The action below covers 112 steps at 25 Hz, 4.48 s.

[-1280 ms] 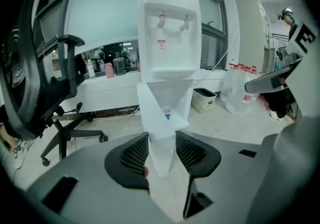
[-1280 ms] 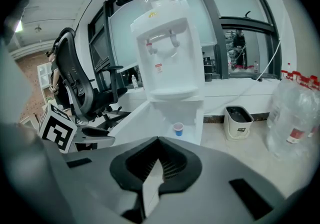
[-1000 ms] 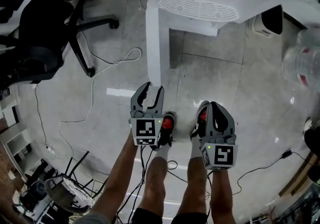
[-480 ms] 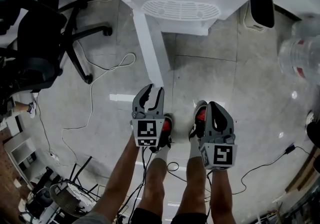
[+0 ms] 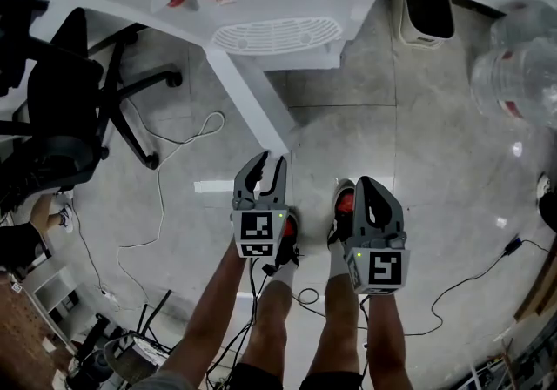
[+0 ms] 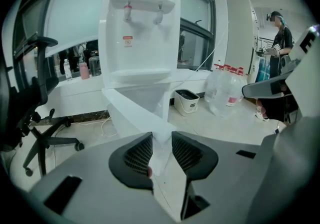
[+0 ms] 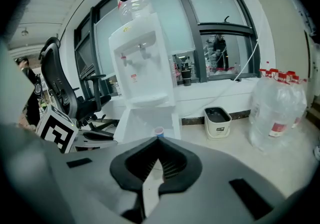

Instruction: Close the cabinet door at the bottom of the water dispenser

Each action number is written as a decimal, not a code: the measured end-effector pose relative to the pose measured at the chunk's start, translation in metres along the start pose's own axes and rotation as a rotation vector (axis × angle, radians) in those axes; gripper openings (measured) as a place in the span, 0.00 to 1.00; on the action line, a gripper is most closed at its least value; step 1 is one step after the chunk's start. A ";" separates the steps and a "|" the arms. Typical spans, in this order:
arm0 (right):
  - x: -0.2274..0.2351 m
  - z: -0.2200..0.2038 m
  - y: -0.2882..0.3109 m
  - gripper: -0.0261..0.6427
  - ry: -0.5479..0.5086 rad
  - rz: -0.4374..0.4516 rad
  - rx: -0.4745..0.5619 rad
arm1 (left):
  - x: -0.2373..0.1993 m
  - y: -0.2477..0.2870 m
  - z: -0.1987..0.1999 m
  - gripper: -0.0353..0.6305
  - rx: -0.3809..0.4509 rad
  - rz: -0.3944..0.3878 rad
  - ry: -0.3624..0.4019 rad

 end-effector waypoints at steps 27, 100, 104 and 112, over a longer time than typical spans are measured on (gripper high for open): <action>0.083 0.017 0.004 0.06 0.093 -0.104 0.026 | 0.062 0.074 0.068 0.24 0.014 -0.080 0.060; 0.187 0.045 0.069 0.06 0.119 -0.099 0.069 | 0.078 0.186 0.173 0.15 0.088 0.062 0.128; 0.191 0.045 0.067 0.06 0.125 -0.106 0.065 | 0.077 0.186 0.173 0.15 0.092 0.069 0.109; 0.189 0.053 0.049 0.06 0.105 -0.109 0.059 | 0.087 0.170 0.179 0.15 0.104 0.053 0.121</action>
Point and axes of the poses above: the fingertips, and each gripper's own axes: y forward along the fingers, x to its right, z out of its top, the point moved 1 cm from there along -y, backward along the fingers, and after that the axes turned 3 degrees about -y, right-handed, at the moved point
